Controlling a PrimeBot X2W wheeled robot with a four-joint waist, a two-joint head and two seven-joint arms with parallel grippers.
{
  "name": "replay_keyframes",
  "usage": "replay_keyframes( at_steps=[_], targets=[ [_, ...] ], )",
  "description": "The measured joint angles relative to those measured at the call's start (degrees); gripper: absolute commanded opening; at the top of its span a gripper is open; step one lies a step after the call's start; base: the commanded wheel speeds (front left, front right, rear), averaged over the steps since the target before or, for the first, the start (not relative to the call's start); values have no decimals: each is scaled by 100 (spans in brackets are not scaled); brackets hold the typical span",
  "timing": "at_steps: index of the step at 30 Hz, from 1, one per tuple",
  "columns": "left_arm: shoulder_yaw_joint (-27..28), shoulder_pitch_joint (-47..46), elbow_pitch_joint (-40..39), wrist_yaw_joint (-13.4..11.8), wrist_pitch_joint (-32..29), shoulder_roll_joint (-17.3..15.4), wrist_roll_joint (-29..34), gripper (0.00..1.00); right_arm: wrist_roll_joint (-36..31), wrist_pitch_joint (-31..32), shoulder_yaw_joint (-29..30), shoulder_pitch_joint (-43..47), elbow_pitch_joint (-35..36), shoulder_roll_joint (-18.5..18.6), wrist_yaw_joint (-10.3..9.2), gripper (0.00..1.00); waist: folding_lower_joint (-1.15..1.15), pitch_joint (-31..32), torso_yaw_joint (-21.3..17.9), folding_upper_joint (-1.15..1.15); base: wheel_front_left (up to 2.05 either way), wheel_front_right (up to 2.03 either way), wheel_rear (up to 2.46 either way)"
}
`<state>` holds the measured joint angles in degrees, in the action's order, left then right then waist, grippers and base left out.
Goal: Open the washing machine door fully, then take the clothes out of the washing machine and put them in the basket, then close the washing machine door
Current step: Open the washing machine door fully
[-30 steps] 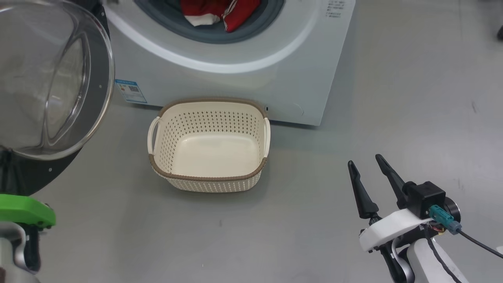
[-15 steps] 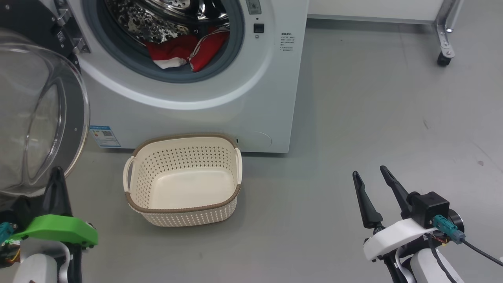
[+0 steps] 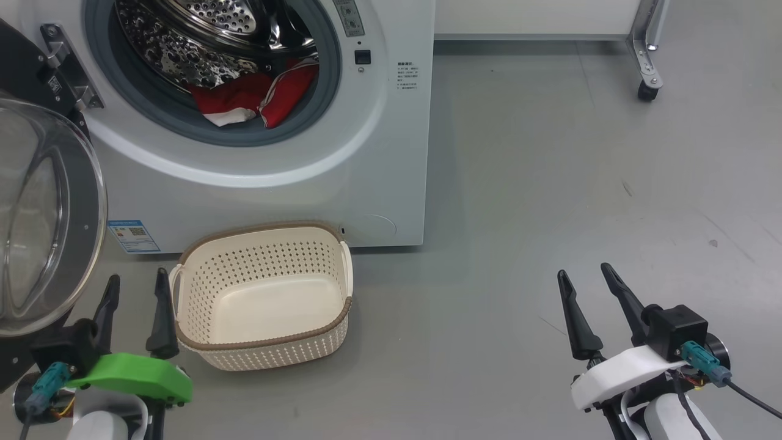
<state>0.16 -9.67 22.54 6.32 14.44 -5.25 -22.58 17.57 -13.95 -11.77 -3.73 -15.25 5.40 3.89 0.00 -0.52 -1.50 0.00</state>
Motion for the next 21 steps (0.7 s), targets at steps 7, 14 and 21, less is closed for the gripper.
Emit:
replay_keyframes(
  at_steps=[7,14,21],
  targets=[
    [-27,201,-102,0,0,31,59,100,-1,0,0,37,34,-1,0,100,0,-14,-46,0,0,0,0],
    [-44,296,-189,2,0,56,46,100,-3,-1,0,53,43,-1,0,100,0,3,-80,0,0,0,0],
    [-47,389,-300,3,0,65,53,100,-4,-7,0,77,68,0,1,100,0,33,-104,0,0,0,0]
  ],
)
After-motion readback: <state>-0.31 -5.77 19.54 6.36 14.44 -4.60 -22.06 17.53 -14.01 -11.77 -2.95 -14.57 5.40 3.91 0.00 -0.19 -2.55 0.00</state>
